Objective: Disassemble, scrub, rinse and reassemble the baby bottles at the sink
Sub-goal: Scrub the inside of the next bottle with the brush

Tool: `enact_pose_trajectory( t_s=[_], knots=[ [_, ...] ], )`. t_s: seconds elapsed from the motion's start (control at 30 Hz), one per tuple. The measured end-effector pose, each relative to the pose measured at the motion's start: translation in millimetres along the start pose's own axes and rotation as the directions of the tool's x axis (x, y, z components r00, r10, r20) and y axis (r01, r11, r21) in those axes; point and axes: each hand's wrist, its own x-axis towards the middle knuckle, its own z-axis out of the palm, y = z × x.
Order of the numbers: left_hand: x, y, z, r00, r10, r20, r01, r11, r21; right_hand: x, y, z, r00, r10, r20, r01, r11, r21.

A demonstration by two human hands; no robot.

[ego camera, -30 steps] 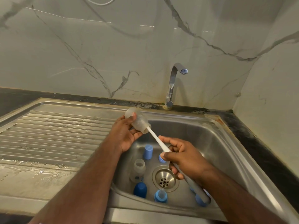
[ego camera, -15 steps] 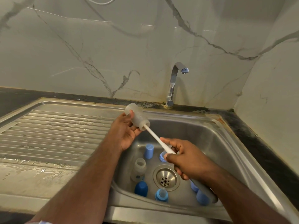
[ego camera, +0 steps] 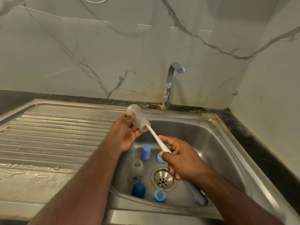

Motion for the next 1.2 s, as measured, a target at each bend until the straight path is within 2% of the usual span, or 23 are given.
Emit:
enact_pose_trajectory(
  t_s=[0.07, 0.23, 0.33, 0.43, 0.5, 0.57, 0.63, 0.73, 0.83, 0.97, 1.07, 1.2],
  knots=[
    [2, -3, 2, 1.0, -0.005, 0.0, 0.005, 1.0, -0.002, 1, 0, 2, 1.0, -0.002, 0.009, 0.002, 0.998, 0.057],
    [2, -5, 12, 1.0, -0.02, 0.012, 0.02, 1.0, 0.014, 1, -1, 0, 0.999, -0.007, 0.039, 0.006, 1.0, 0.028],
    [0, -4, 18, 0.999, 0.028, -0.027, -0.027, 0.999, 0.016, 0, -4, -5, 1.0, 0.002, 0.027, -0.005, 0.994, 0.111],
    [-3, -3, 20, 0.998, 0.048, -0.05, -0.048, 0.999, 0.018, -4, -6, -13, 0.995, -0.018, 0.102, -0.002, 0.982, 0.19],
    [-5, -4, 21, 0.996, 0.056, -0.066, -0.053, 0.998, 0.043, -5, -6, -18, 0.993, -0.015, 0.116, 0.0, 0.991, 0.13],
    [-6, -7, 24, 0.995, 0.064, -0.076, -0.059, 0.996, 0.068, -5, -5, -20, 0.997, 0.006, 0.076, -0.005, 1.0, -0.013],
    [-6, -10, 29, 0.993, 0.077, -0.092, -0.071, 0.996, 0.062, -5, -4, -17, 1.0, 0.008, 0.022, -0.007, 0.998, -0.064],
    [-4, -14, 32, 0.989, 0.085, -0.118, -0.086, 0.996, -0.001, -4, -5, -12, 1.0, -0.004, -0.001, 0.004, 0.998, 0.057],
    [0, -20, 30, 0.99, 0.09, -0.112, -0.091, 0.996, -0.004, -4, -6, -12, 0.999, 0.003, 0.049, -0.011, 0.988, 0.156],
    [8, -25, 29, 0.988, 0.079, -0.131, -0.074, 0.996, 0.04, -6, -3, -17, 0.997, 0.024, 0.076, -0.024, 1.0, 0.008],
    [10, -25, 35, 0.992, 0.064, -0.106, -0.06, 0.997, 0.041, -5, -3, -21, 1.0, 0.028, -0.013, -0.029, 0.991, -0.132],
    [8, -27, 41, 0.996, 0.054, -0.065, -0.054, 0.999, 0.001, -5, -1, -17, 0.997, 0.025, -0.074, -0.034, 0.993, -0.117]
  ],
)
